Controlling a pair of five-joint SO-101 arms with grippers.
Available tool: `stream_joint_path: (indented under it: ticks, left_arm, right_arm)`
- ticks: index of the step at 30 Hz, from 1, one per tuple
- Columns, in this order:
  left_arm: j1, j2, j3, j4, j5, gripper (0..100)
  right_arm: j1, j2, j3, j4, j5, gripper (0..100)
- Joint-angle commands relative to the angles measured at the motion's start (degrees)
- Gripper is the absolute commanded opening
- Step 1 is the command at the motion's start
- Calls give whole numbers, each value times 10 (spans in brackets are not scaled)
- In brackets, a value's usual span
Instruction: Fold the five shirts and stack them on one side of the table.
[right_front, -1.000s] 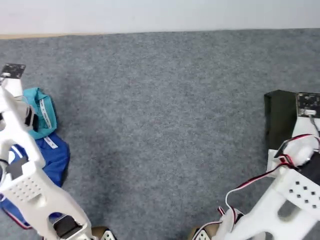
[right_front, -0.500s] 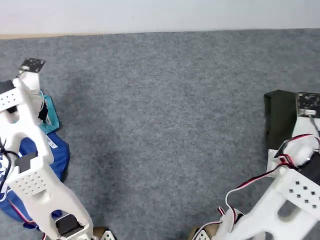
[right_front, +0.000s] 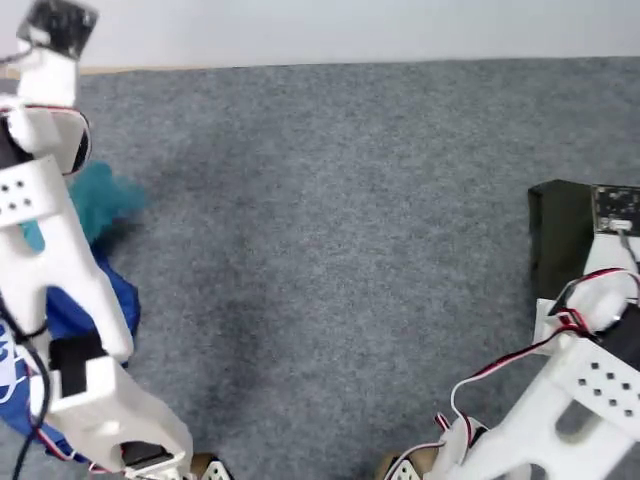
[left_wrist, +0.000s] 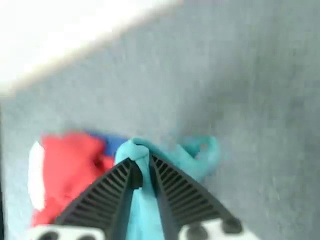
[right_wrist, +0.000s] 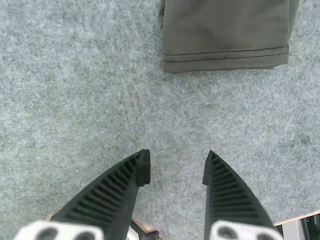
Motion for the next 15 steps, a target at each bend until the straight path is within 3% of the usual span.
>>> stream_joint_path:
  ticks: [1, 8, 15]
  left_arm:
    - [48, -55, -97, 2, 56, 2]
    - [159, -63, -220, 1, 105, 2]
    - [236, -65, -313, -71, 143, 2]
  right_arm:
    - [2, -11, 22, 21, 4, 187]
    - [4, -12, 79, 22, 4, 187]
    - [4, -12, 82, 22, 4, 186]
